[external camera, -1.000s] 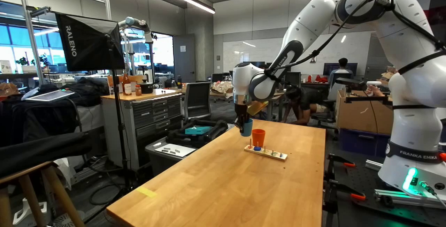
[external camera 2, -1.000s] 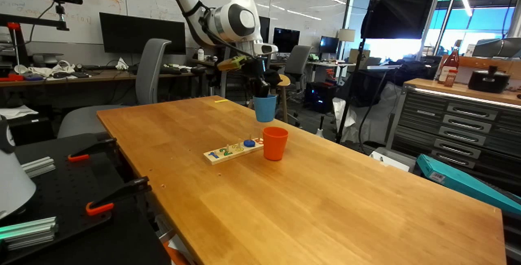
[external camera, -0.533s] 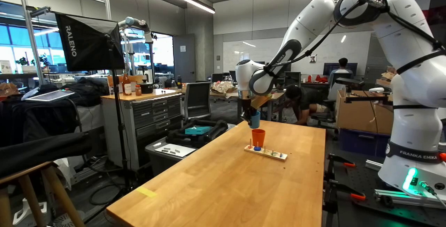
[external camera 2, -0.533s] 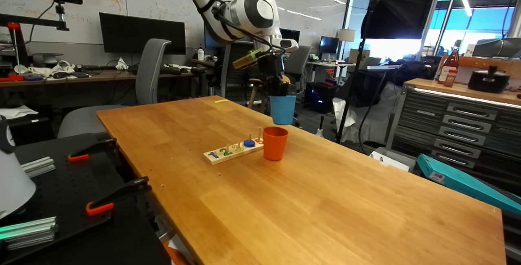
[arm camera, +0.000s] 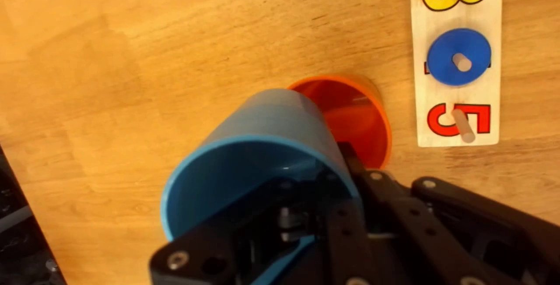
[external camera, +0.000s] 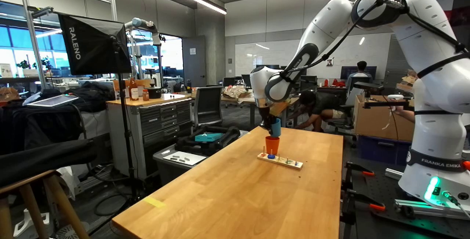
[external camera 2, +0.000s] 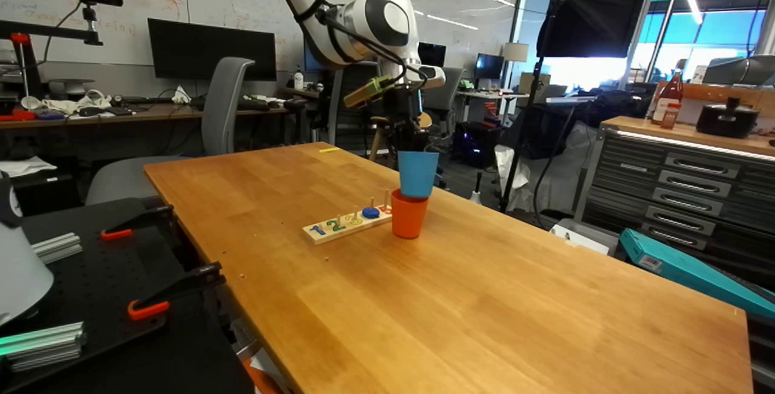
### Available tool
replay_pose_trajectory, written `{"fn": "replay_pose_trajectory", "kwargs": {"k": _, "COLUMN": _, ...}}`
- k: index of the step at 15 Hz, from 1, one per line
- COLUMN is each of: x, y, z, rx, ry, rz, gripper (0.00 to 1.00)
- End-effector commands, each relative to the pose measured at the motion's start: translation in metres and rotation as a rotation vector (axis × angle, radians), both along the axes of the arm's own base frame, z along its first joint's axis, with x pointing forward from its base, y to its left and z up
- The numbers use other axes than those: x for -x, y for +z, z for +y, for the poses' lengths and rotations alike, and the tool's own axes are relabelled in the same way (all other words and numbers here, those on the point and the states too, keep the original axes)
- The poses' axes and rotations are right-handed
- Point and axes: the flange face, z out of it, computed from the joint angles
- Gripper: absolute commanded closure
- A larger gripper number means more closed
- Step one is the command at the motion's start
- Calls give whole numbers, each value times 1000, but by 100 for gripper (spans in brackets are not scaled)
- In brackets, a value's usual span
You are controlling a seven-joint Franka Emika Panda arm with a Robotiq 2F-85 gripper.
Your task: Put the light blue cup inside the orange cup
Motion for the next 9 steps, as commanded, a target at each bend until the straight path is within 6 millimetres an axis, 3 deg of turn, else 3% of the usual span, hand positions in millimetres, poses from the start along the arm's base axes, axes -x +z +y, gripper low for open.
{"fn": "replay_pose_trajectory", "kwargs": {"k": 1, "x": 5, "y": -1, "z": 5, "rx": -20, "ry": 35, "rz": 8, "gripper": 97}}
{"fn": "replay_pose_trajectory", "kwargs": {"k": 8, "x": -1, "y": -4, "z": 20, "rx": -49, "ry": 49, "rz": -11, "gripper": 97}}
{"fn": "replay_pose_trajectory", "kwargs": {"k": 9, "x": -3, "y": -4, "z": 20, "rx": -52, "ry": 49, "rz": -12, "gripper": 92}}
